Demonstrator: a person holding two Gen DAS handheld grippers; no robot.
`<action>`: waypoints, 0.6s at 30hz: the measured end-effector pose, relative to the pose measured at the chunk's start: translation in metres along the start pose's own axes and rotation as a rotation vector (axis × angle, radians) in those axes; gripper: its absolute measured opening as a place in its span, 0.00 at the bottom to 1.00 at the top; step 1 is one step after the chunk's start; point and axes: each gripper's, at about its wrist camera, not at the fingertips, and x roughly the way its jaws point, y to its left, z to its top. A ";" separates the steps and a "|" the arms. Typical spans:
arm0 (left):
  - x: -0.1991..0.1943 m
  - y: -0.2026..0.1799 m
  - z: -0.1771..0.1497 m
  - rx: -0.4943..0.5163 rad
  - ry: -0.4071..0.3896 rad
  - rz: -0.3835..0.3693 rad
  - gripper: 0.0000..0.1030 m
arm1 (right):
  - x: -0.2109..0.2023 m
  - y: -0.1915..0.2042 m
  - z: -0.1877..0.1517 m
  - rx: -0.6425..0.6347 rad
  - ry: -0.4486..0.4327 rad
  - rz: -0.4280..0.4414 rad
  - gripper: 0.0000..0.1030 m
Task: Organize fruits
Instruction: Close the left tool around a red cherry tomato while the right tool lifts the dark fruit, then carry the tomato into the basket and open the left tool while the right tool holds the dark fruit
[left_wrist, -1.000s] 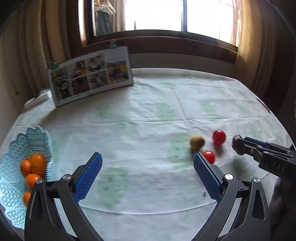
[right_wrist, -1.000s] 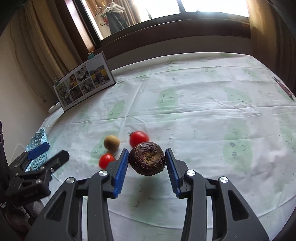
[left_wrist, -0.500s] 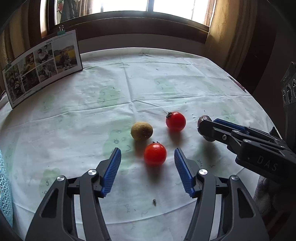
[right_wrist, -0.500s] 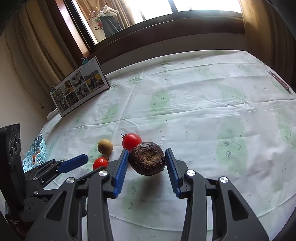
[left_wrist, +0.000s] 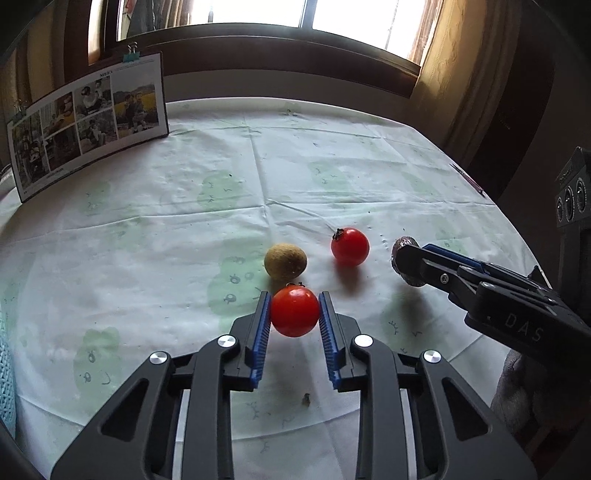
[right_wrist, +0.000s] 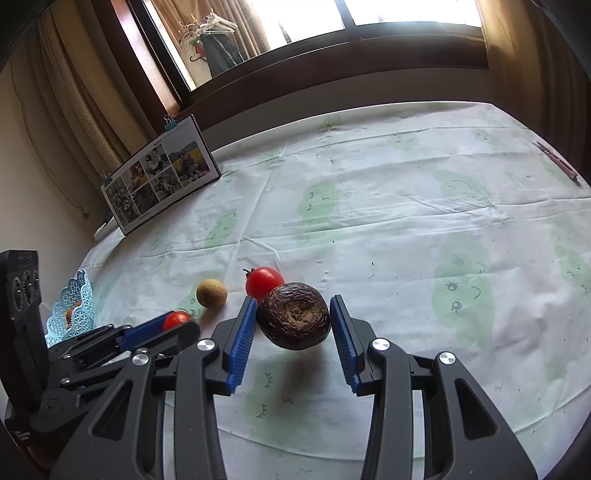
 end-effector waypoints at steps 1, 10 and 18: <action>-0.004 0.001 0.000 0.000 -0.011 0.020 0.26 | 0.000 0.000 0.000 0.000 -0.001 0.000 0.40; -0.039 0.027 -0.003 -0.039 -0.097 0.151 0.26 | -0.003 0.001 0.000 0.000 -0.016 0.000 0.40; -0.063 0.066 -0.012 -0.149 -0.134 0.228 0.26 | -0.005 0.002 0.000 -0.002 -0.030 -0.014 0.40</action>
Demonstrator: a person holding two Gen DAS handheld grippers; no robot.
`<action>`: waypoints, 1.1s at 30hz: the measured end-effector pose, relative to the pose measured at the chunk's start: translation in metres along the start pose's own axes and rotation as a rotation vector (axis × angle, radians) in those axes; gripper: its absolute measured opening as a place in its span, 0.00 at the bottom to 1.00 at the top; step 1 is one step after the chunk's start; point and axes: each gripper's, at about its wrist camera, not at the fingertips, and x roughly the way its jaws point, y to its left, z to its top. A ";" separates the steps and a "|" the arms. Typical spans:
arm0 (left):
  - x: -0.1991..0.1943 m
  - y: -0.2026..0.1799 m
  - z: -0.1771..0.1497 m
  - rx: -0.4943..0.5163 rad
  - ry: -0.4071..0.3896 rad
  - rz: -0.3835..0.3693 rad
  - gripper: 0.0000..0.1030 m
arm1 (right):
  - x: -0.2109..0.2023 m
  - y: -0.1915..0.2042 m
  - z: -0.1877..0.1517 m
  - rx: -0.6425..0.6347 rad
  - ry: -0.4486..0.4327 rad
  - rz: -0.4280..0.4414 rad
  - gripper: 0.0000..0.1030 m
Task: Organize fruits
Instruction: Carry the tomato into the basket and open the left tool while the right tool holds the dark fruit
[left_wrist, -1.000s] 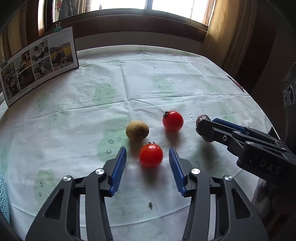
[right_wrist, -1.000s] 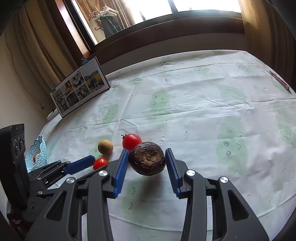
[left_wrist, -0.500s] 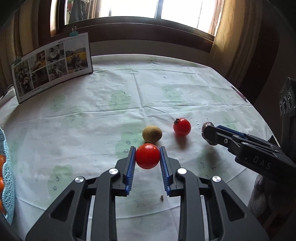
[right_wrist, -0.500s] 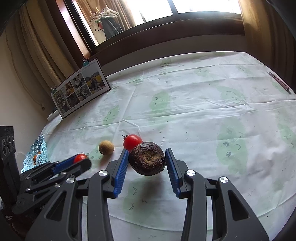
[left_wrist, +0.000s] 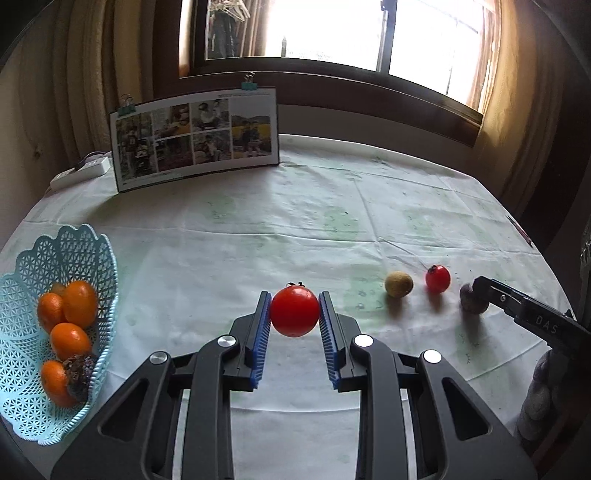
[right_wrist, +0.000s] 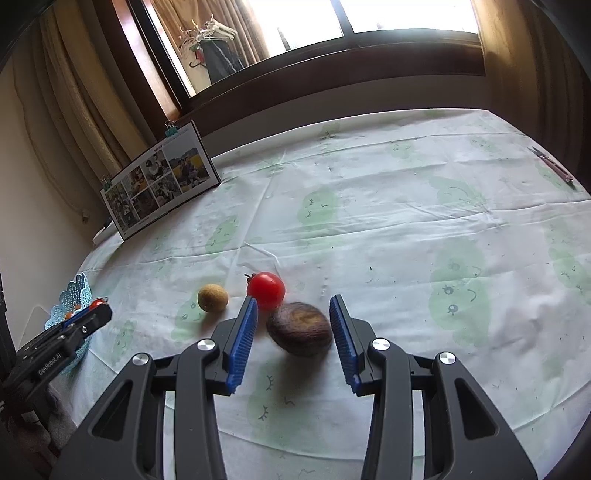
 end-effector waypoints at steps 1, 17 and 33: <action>-0.002 0.005 0.001 -0.011 -0.007 0.011 0.26 | 0.000 0.000 0.000 -0.002 -0.001 -0.002 0.40; -0.038 0.071 0.004 -0.125 -0.112 0.163 0.26 | 0.017 0.008 -0.005 -0.028 0.074 -0.037 0.41; -0.059 0.136 -0.006 -0.239 -0.185 0.371 0.74 | 0.028 0.024 -0.008 -0.088 0.115 -0.060 0.42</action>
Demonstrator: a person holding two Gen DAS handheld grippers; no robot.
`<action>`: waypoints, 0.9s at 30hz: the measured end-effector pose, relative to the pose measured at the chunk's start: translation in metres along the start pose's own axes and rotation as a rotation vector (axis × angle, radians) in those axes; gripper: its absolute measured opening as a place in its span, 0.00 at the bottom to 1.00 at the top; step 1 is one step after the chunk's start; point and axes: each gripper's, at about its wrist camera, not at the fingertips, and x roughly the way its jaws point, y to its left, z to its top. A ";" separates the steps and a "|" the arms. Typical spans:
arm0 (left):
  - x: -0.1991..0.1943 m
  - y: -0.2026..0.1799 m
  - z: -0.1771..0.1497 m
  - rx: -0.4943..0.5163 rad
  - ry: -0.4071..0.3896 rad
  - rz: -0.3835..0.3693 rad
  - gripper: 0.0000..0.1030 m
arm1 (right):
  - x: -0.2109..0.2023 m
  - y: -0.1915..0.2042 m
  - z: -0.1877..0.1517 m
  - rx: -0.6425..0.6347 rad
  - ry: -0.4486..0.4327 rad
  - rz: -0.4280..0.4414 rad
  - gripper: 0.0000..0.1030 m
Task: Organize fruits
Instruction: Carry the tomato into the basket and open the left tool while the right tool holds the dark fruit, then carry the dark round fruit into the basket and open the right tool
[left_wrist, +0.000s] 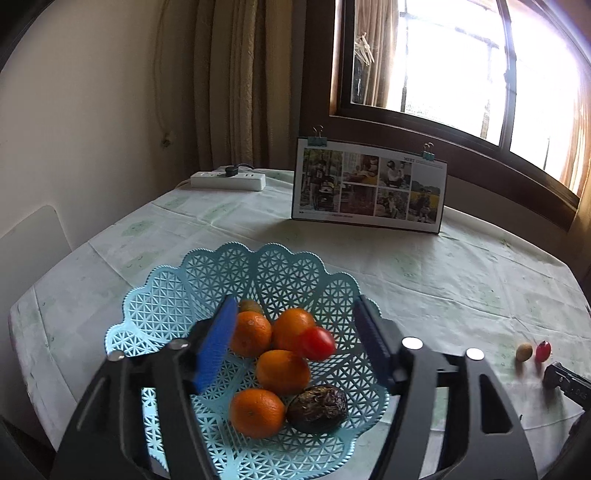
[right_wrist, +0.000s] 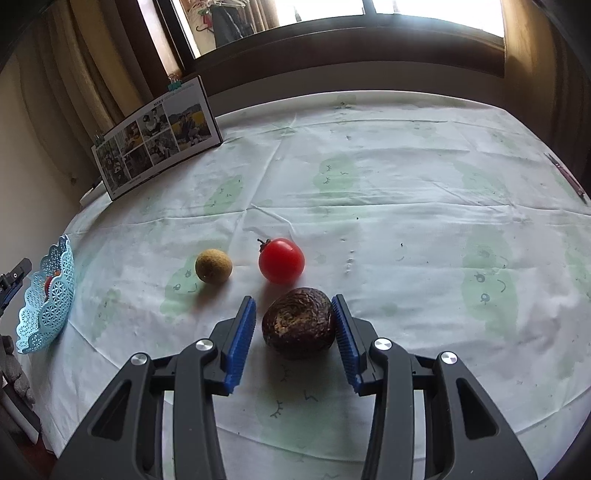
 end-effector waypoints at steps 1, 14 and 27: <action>-0.001 0.001 0.000 0.001 -0.010 0.011 0.75 | 0.000 0.000 0.000 -0.001 0.000 -0.003 0.41; 0.001 0.018 -0.001 -0.030 -0.013 0.032 0.83 | -0.019 0.024 0.003 -0.032 -0.048 0.021 0.30; 0.004 0.031 -0.003 -0.052 -0.003 0.007 0.83 | -0.002 0.029 -0.003 -0.027 0.002 -0.036 0.32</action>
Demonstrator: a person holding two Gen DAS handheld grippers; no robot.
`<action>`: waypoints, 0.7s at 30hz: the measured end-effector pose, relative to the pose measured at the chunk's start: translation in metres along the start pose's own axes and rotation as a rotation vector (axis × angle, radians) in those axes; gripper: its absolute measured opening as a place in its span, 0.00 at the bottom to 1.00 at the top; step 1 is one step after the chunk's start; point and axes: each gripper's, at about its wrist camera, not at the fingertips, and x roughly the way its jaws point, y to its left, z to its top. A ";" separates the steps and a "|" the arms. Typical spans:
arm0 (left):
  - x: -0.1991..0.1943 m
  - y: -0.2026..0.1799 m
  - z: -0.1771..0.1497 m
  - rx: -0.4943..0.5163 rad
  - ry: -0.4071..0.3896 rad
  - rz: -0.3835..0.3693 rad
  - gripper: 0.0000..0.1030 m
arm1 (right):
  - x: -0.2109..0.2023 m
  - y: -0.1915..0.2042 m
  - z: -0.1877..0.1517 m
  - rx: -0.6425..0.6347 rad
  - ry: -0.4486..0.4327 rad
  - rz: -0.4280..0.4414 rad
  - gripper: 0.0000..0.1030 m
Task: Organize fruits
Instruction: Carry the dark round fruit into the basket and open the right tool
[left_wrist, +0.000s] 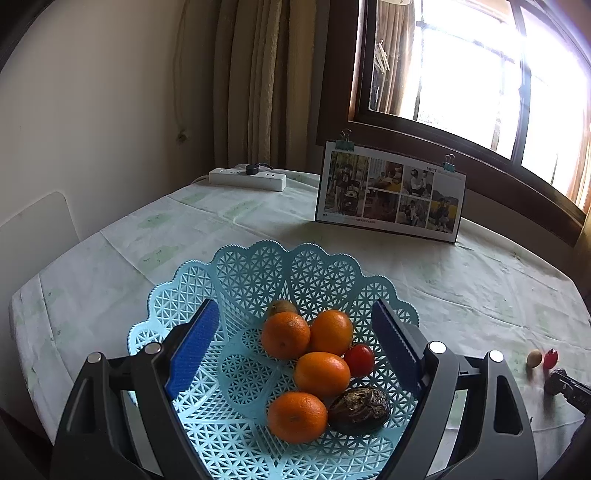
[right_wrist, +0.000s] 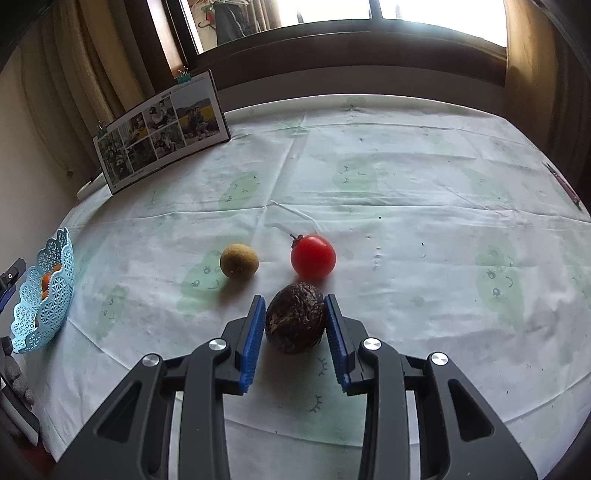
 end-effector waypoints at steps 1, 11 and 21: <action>0.000 0.001 0.000 -0.001 -0.001 -0.002 0.83 | 0.000 0.003 0.000 -0.009 0.000 0.000 0.31; 0.002 0.015 0.001 -0.025 0.003 -0.007 0.83 | -0.013 0.058 0.005 -0.104 -0.024 0.095 0.25; 0.002 0.035 -0.001 -0.047 0.009 -0.002 0.83 | -0.020 0.153 0.021 -0.216 -0.030 0.322 0.25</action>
